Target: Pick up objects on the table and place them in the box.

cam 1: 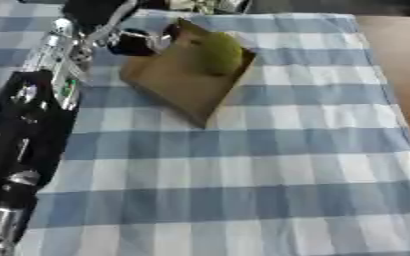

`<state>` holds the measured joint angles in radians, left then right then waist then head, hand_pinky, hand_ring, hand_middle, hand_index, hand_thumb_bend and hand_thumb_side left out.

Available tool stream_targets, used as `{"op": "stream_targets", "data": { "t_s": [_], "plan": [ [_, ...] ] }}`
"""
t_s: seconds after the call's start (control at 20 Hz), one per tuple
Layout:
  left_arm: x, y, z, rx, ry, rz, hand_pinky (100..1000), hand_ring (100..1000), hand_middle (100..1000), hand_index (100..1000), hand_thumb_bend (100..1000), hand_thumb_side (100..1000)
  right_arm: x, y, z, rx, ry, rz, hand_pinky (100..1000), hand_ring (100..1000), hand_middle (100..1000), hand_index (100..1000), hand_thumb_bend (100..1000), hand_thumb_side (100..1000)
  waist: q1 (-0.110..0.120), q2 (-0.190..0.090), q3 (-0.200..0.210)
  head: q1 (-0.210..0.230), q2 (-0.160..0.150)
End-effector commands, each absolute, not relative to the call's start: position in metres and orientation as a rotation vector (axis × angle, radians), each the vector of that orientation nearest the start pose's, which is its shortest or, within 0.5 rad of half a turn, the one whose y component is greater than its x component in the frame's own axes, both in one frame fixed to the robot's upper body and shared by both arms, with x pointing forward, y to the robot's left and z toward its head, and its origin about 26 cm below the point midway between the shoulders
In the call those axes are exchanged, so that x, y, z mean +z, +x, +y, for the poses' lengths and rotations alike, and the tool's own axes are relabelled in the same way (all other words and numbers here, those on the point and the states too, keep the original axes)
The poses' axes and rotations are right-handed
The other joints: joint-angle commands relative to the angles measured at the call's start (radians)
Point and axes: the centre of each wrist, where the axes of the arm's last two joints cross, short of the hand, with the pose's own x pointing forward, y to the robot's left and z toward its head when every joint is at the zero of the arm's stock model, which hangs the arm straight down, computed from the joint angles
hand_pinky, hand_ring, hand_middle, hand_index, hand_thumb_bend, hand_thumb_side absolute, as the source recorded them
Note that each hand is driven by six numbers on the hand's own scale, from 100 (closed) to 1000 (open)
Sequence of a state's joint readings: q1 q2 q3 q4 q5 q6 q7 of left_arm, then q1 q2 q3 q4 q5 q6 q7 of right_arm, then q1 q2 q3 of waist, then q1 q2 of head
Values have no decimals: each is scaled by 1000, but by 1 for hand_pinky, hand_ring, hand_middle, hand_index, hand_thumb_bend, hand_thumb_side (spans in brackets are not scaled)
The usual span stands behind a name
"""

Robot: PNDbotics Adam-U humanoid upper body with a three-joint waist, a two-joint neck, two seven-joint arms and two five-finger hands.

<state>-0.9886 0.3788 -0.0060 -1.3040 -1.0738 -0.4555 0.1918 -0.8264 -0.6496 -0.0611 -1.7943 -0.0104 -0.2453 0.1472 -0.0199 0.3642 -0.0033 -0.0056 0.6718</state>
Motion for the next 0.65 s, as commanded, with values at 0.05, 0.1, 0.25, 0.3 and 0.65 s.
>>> {"op": "stream_targets", "data": {
  "t_s": [0.05,0.1,0.25,0.3,0.65],
  "plan": [
    [334,409,285,896,-1515,2682,800,758,737,830,327,273,386,320,-296,-985,593,3135,840,808,754,830,100,470,4,-29,12,-36,7],
    [334,397,304,801,-1508,2749,797,753,732,818,323,277,386,319,-298,-979,610,3136,840,808,753,829,100,470,6,-28,21,-51,5],
    [331,363,349,531,-1504,2900,789,740,719,802,308,285,386,315,-305,-925,651,3143,837,806,751,828,100,470,6,-18,44,-90,-4],
    [330,351,359,439,-1487,2932,788,739,718,800,307,284,386,313,-307,-901,660,3144,837,806,751,828,100,470,5,-13,50,-98,-9],
    [311,290,379,11,-1244,3090,822,728,708,818,183,399,384,304,-309,-745,622,3143,831,779,716,807,100,470,-1,22,88,-133,-41]
  ]
}}
